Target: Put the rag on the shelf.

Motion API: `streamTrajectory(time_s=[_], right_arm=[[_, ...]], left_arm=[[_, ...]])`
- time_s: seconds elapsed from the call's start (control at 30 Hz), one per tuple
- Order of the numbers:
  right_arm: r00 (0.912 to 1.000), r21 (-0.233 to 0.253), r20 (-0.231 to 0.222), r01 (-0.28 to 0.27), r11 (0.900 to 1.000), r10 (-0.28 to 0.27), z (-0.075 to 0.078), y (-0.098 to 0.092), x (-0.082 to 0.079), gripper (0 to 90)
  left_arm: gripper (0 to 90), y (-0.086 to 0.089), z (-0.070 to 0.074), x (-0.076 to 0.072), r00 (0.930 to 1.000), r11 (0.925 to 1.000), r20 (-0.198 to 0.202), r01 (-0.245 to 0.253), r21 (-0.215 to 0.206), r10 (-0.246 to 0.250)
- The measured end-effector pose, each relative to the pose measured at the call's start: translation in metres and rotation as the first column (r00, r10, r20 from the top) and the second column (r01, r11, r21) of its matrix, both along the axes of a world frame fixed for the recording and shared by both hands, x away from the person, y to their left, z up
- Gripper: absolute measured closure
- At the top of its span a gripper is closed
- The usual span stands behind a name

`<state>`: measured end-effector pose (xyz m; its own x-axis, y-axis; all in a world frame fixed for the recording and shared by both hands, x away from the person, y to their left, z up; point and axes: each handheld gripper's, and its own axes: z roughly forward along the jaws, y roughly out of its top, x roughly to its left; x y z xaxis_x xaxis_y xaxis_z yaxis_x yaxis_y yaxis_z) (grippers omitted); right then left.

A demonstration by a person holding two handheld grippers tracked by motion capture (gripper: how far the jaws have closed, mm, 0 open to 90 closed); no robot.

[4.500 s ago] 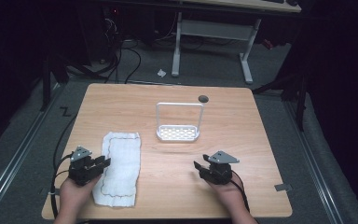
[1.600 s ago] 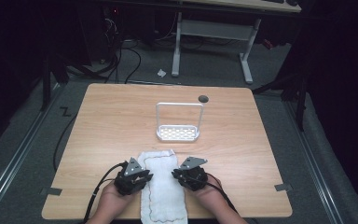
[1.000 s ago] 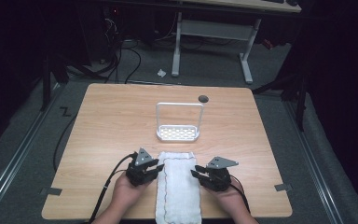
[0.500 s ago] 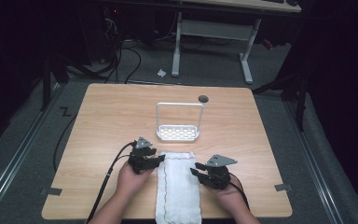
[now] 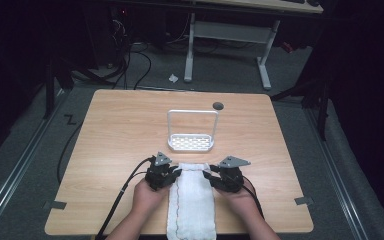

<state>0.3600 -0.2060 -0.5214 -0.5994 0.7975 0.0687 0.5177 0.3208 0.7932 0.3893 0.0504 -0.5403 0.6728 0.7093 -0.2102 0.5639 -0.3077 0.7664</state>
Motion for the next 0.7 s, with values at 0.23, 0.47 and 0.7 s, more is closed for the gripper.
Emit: streamTrajectory(time_s=[0.23,0.47,0.7], right_arm=[[0.9939,0.019,-0.1,0.048,0.999,-0.046,-0.012,0.002,0.028,47.4],[0.9957,0.0,-0.091,0.014,1.0,-0.014,-0.015,0.009,0.021,64.1],[0.9953,0.005,-0.097,0.001,1.0,0.0,-0.014,0.009,0.018,85.6]], left_arm=[[78.9,-0.002,0.0,-0.002,0.9999,0.9999,0.015,-0.003,0.017,0.003],[79.2,-0.001,0.0,-0.001,1.0,0.9999,0.009,-0.004,0.009,0.004],[81.5,0.0,0.0,-0.001,1.0,1.0,0.001,-0.002,0.0,0.002]])
